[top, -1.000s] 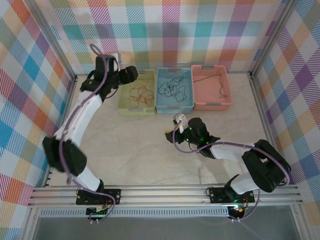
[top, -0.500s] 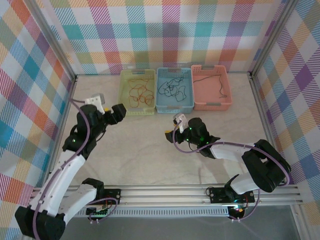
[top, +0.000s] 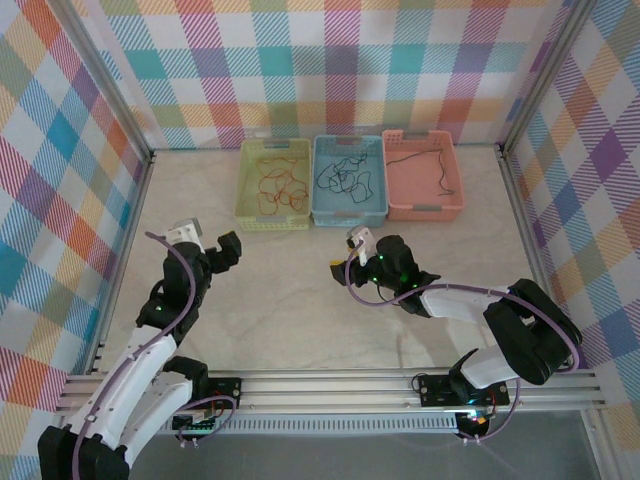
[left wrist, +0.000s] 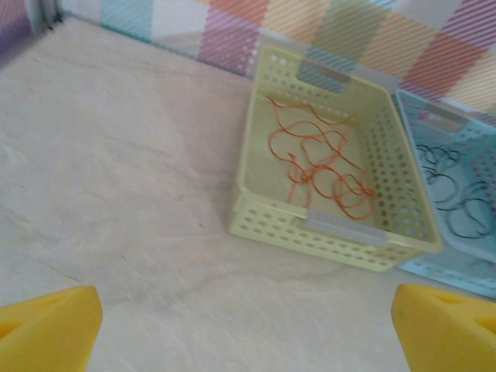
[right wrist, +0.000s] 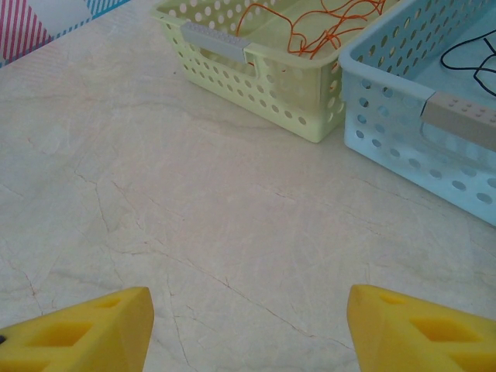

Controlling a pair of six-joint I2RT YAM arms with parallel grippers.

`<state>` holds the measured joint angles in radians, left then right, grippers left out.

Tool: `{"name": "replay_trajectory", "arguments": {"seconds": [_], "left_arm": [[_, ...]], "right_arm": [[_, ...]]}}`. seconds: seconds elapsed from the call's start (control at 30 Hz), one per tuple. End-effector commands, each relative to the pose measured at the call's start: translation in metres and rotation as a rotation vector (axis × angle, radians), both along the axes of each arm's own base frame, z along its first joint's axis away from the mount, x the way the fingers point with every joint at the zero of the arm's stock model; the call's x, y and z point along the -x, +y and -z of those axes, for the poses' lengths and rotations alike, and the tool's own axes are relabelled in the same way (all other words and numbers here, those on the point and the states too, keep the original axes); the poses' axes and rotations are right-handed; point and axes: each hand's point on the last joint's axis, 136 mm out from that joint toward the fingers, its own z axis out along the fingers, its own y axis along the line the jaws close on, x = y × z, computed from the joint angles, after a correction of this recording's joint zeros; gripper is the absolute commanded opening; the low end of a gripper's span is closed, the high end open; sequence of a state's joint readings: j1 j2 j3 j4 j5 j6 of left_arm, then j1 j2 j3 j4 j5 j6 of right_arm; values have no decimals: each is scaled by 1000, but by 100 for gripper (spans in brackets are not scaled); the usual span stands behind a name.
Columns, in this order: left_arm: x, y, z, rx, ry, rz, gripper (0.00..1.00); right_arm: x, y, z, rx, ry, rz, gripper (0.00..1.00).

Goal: Untangle the cables

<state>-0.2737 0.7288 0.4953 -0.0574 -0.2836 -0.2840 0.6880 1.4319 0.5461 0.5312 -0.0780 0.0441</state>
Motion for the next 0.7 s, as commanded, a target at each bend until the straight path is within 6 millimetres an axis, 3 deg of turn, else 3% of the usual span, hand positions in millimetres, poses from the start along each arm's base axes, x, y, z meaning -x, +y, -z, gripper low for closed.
{"name": "replay_trajectory", "arguments": {"seconds": [0.0, 0.27, 0.37, 0.5, 0.67], "left_arm": [[-10, 14, -13, -166, -125, -45, 96], [-38, 17, 35, -338, -91, -10, 100], [-52, 19, 57, -340, -50, 17, 100], [-70, 5, 71, -316, -20, 129, 100], [-82, 10, 95, -290, 0, 117, 100]], "right_arm": [[-3, 2, -11, -32, -24, 8, 68], [-3, 1, -11, -32, -25, 14, 69], [-3, 1, -12, -33, -26, 14, 69], [-3, 1, -12, -35, -26, 13, 70], [-4, 1, -12, -33, -28, 17, 70]]}}
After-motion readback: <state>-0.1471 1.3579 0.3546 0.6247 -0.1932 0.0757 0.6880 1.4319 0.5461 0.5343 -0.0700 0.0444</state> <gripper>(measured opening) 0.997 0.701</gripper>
